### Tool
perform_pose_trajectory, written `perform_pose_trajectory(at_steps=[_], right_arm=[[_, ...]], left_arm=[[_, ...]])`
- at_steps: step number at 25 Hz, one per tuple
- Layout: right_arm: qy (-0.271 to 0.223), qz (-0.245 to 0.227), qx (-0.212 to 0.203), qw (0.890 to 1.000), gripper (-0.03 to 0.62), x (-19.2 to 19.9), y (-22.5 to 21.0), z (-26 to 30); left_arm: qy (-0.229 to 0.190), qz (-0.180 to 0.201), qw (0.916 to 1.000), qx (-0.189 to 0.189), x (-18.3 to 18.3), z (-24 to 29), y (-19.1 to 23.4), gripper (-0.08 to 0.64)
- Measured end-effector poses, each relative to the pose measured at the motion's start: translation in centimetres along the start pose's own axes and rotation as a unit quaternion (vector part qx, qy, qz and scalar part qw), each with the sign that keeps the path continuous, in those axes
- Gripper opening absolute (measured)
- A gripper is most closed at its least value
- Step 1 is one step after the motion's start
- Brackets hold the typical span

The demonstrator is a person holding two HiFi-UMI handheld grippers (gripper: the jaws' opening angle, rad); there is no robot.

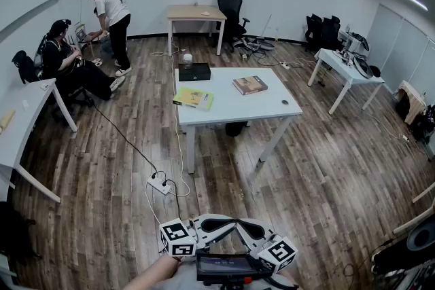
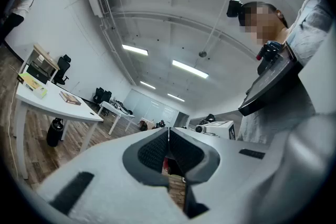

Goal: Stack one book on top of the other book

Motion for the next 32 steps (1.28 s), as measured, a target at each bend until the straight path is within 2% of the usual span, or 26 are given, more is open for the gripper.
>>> perform_pose_trajectory(at_steps=[14, 24, 32], right_arm=[[-0.002, 0.022, 0.004, 1.0, 0.029, 0.2, -0.7, 1.6], [0.017, 0.032, 0.009, 0.999, 0.029, 0.8, -0.2, 3.0], [0.025, 0.033, 0.013, 0.999, 0.029, 0.5, 0.2, 3.4]], left_arm=[[0.0, -0.003, 1.0, -0.001, -0.8, -0.2, 1.6, 0.018], [0.001, -0.009, 0.9998, -0.019, -0.8, -1.5, 2.5, 0.018], [-0.005, -0.005, 0.9998, -0.02, -1.2, -1.8, 2.4, 0.018]])
Point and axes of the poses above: the fingertips, and each gripper's own axes: z forward along the fingers, y to its left, x out of its underside, the point moved 6 cm from there along -z, backward along the fingers, and after that the axes turned 12 degrees about -y, right-handed, at the moved point
